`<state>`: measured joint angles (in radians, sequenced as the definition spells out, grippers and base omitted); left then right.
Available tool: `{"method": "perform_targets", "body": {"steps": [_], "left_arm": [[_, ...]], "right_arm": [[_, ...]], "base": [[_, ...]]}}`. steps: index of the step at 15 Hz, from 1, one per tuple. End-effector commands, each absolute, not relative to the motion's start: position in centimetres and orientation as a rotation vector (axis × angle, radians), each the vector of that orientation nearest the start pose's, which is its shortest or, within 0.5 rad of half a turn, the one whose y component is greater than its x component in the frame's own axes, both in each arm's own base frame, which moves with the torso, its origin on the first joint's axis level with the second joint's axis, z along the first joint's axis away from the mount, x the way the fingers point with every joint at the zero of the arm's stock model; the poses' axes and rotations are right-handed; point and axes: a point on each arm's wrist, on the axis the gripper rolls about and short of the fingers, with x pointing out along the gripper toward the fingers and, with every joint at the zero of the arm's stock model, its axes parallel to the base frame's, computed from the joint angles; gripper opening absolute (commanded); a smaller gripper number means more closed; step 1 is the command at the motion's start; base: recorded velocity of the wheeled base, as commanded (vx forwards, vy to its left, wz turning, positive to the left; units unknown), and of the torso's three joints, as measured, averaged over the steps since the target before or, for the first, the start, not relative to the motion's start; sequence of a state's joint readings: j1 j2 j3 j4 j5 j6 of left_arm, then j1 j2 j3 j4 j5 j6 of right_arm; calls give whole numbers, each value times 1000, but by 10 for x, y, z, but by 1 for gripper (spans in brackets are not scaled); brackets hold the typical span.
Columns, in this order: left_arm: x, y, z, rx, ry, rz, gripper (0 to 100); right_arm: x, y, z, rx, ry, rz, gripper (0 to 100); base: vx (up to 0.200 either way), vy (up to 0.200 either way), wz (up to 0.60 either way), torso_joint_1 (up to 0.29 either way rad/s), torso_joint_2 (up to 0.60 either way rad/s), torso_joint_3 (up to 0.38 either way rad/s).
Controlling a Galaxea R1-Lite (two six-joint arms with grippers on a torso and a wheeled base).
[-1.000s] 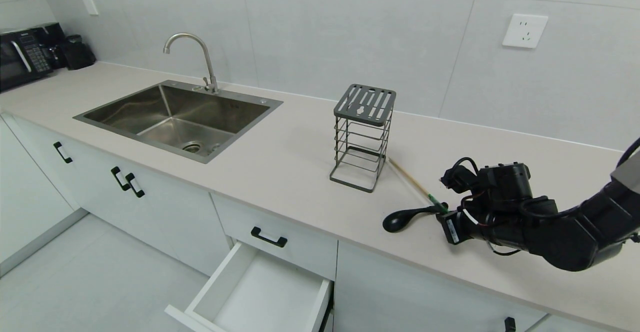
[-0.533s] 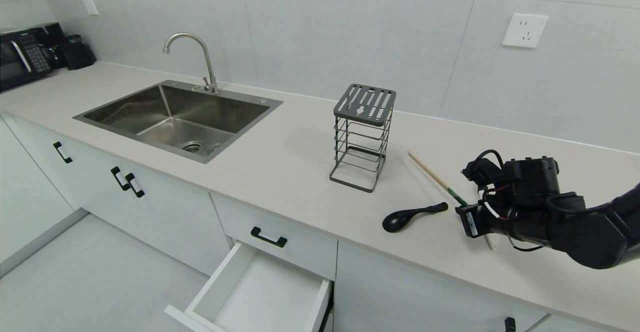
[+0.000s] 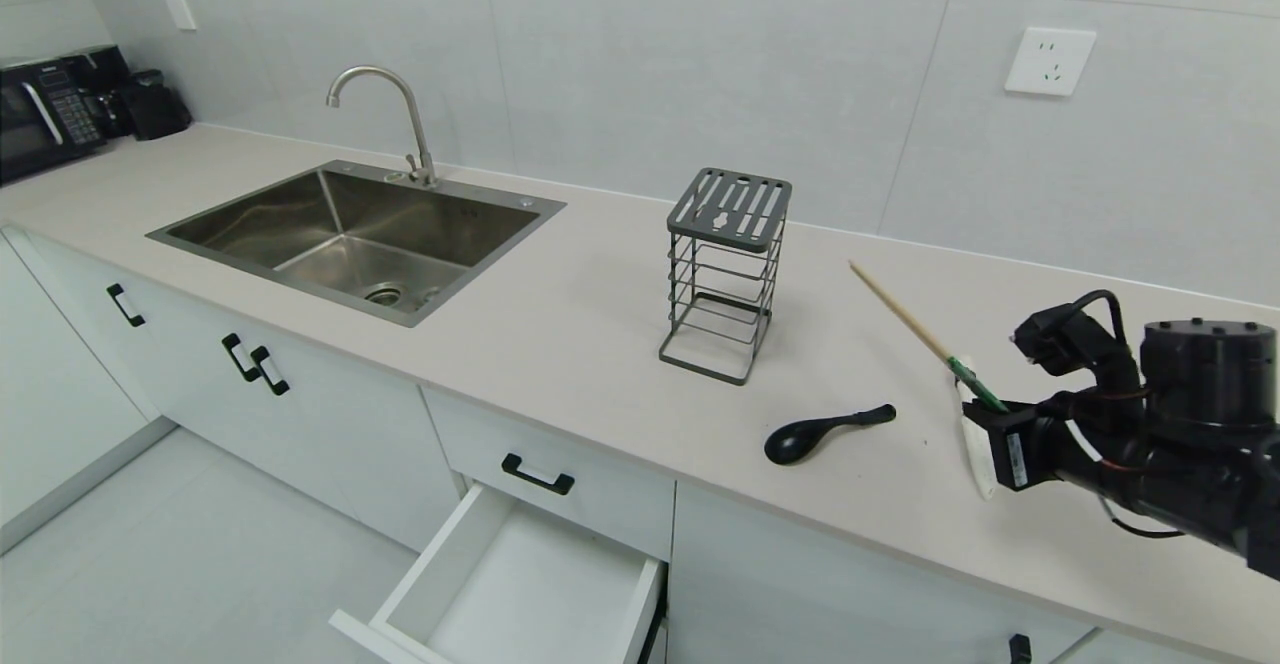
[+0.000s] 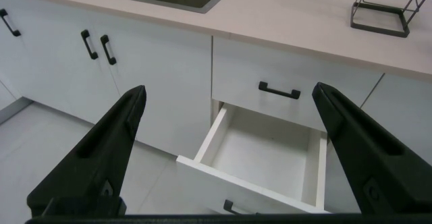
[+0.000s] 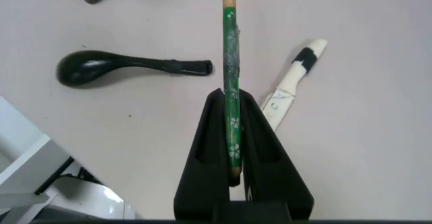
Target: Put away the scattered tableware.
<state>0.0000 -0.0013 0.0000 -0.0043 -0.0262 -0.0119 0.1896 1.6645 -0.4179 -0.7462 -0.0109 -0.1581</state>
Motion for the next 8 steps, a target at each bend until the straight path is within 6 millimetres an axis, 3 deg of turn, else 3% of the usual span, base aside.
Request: {"method": "perform_targets", "body": {"steps": [1,8], "left_arm": [[-23,-1,76,-12,-4,-26,100],[-23,-1,76,-12,-4,-26,100]], "right_arm": [[211,43,133,-201,370,223,0],[169,66,157,-202,224,384,0]], "base": [[0,0,0,0,0,0],[0,0,0,0,0,0]]}}
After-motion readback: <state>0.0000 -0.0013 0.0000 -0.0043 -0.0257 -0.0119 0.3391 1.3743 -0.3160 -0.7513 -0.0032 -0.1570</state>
